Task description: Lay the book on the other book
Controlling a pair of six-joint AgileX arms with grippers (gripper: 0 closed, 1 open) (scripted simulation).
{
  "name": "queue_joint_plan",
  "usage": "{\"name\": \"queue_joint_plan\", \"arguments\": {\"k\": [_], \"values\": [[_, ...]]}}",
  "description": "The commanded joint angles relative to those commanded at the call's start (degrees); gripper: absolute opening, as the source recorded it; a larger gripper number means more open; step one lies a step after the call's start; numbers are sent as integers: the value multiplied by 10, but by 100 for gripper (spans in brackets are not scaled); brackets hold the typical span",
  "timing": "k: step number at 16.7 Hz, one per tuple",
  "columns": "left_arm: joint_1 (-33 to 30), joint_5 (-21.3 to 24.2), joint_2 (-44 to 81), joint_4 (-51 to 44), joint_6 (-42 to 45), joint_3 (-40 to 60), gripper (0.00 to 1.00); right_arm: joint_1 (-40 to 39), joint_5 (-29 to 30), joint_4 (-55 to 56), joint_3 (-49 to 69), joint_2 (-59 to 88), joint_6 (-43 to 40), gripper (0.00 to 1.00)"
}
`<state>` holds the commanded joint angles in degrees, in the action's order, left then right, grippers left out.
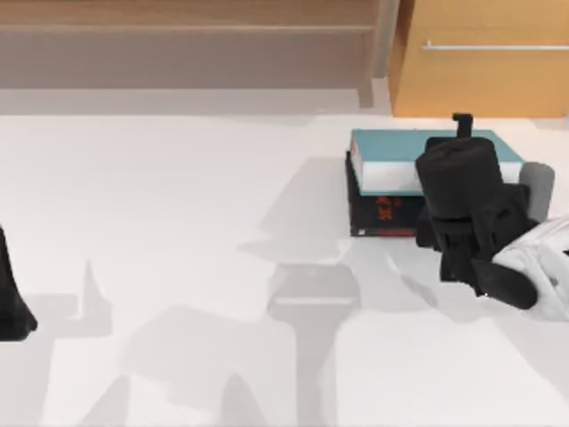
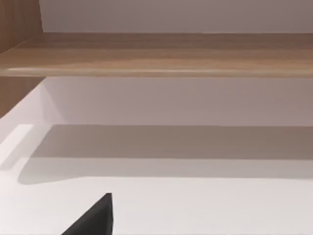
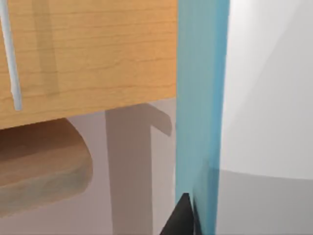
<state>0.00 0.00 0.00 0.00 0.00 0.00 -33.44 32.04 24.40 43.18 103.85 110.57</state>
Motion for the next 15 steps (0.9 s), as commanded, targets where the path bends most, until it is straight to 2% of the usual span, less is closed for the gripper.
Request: {"name": "queue_joint_plan", "arguments": {"k": [9,15], "values": [[0,0,0,0,0,0,100,0,0,0,0,0,0,98],[0,0,0,0,0,0,100,0,0,0,0,0,0,100]]}}
